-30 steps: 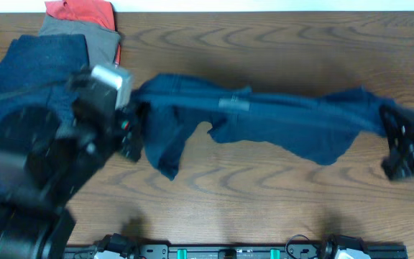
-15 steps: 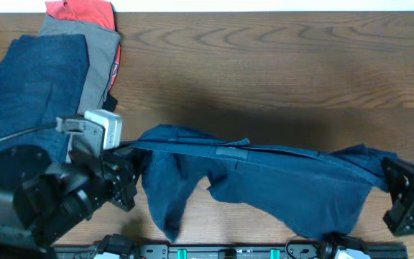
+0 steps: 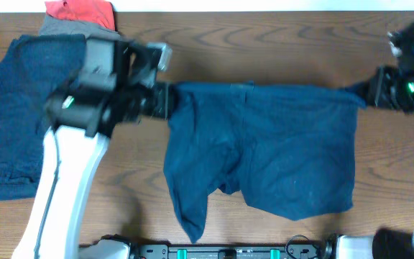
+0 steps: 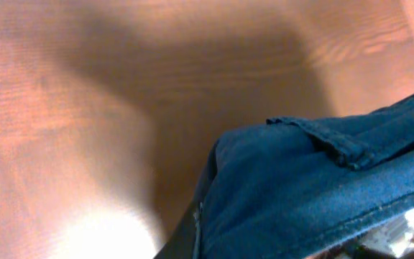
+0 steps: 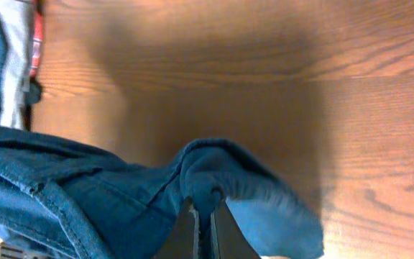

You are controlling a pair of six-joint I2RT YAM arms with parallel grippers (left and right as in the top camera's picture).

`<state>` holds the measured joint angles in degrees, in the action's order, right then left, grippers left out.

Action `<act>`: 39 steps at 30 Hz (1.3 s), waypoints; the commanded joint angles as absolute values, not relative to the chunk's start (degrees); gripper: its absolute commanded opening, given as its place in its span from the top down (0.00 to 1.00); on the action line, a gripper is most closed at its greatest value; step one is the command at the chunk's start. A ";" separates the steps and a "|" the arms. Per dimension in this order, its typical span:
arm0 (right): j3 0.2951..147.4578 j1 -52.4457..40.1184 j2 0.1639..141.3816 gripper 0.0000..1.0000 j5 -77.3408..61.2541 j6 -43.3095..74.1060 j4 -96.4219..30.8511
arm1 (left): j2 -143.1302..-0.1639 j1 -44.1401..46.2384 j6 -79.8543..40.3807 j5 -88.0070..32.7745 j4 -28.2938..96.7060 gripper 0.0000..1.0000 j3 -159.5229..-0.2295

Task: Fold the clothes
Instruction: 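Lay the stretched shorts flat on the table center and release both grippers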

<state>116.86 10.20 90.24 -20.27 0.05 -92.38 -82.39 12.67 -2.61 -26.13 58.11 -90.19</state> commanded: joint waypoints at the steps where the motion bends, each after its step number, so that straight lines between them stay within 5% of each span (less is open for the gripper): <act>1: 117.25 11.92 95.83 0.99 -6.68 -3.14 -88.68 | -88.05 10.41 -0.36 -15.31 54.11 0.94 -90.87; 21: 117.25 8.38 131.63 0.99 -12.32 -6.04 -45.60 | -121.62 10.44 1.91 -15.35 0.01 0.94 -90.87; 22: 117.25 7.84 132.79 0.99 -12.32 -6.04 -43.31 | -122.69 10.44 1.91 -15.33 -2.07 0.85 -90.87; 23: 117.25 7.42 133.64 0.91 -12.32 -6.04 -41.36 | -123.44 10.41 1.93 -15.33 -3.62 0.62 -90.87; 24: 117.25 6.83 134.69 0.65 -12.32 -6.04 -38.68 | -124.27 10.41 1.93 -15.31 -5.65 0.38 -90.87; 25: 117.25 6.28 135.39 0.35 -12.32 -6.04 -36.29 | -124.68 10.41 1.93 -15.29 -6.96 0.02 -90.87; 26: 117.25 5.72 136.00 0.11 -12.29 -6.04 -33.93 | -125.19 10.31 1.89 -14.83 -8.71 0.02 -90.87; 27: 117.25 5.10 136.14 0.01 -12.29 -6.02 -31.75 | -125.32 10.28 1.89 -14.13 -10.33 0.02 -90.87; 33: 118.26 3.27 134.89 0.01 -12.27 -3.01 -26.00 | -123.79 9.67 1.43 -12.14 -11.16 0.02 -93.25; 39: 118.52 3.73 129.47 0.01 -15.16 -0.69 -35.99 | -118.30 8.05 1.48 -12.16 5.93 0.02 -96.95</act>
<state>117.36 3.14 135.13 -13.43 -2.52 -32.86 -123.79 9.37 1.52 -13.08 1.13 -93.97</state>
